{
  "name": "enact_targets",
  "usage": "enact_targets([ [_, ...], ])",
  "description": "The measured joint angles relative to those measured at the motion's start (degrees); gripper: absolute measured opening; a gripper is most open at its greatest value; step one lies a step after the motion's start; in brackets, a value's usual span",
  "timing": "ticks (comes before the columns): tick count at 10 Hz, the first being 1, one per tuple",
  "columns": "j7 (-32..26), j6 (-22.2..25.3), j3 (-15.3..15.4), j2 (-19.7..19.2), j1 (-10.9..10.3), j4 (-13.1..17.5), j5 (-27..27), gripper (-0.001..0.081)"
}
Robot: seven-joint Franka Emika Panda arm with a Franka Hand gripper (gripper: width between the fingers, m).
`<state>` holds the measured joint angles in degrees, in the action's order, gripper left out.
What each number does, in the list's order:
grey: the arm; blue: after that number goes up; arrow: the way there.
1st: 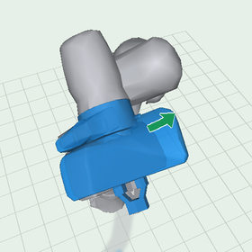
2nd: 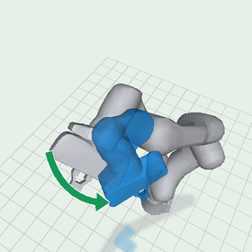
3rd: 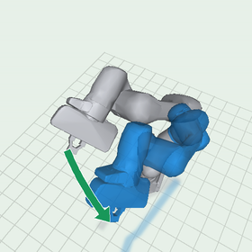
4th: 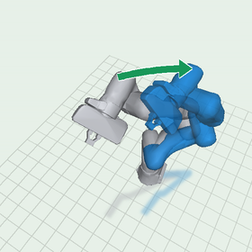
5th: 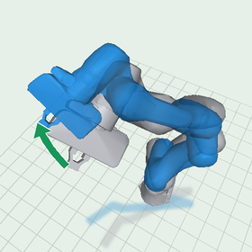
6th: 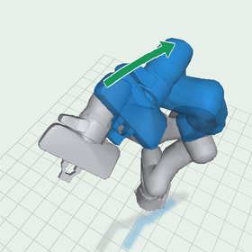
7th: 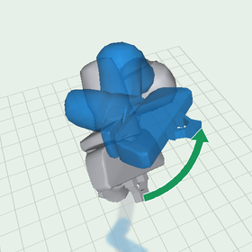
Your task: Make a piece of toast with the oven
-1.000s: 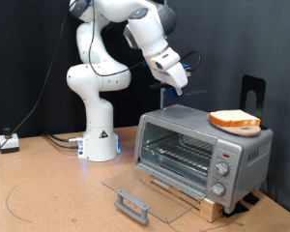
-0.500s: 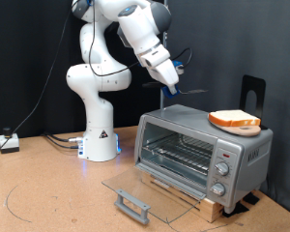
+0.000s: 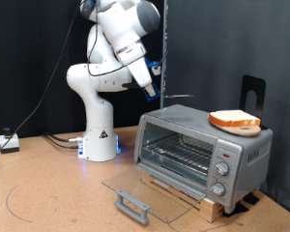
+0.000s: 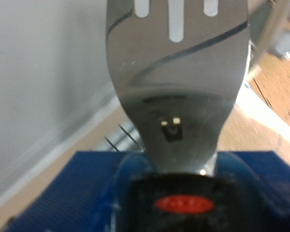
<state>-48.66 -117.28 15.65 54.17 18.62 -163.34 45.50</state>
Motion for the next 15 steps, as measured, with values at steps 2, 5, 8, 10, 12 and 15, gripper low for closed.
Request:
enact_targets([
  [2,-2.4,0.2,-2.1,-1.3,2.4,0.1,-1.1,0.0395],
  [5,-3.6,1.0,-1.2,-1.9,2.3,1.0,-2.4,0.0395],
  [8,-4.2,0.8,0.2,-4.6,2.4,1.7,-3.8,0.0395],
  [10,-5.0,-1.5,1.3,-6.4,2.3,2.0,-3.5,0.0395],
  [12,-5.3,-3.0,2.4,-9.2,2.3,2.7,-3.7,0.0395],
  [15,-5.1,-4.9,4.8,-14.8,2.4,4.2,-3.6,0.0395],
])
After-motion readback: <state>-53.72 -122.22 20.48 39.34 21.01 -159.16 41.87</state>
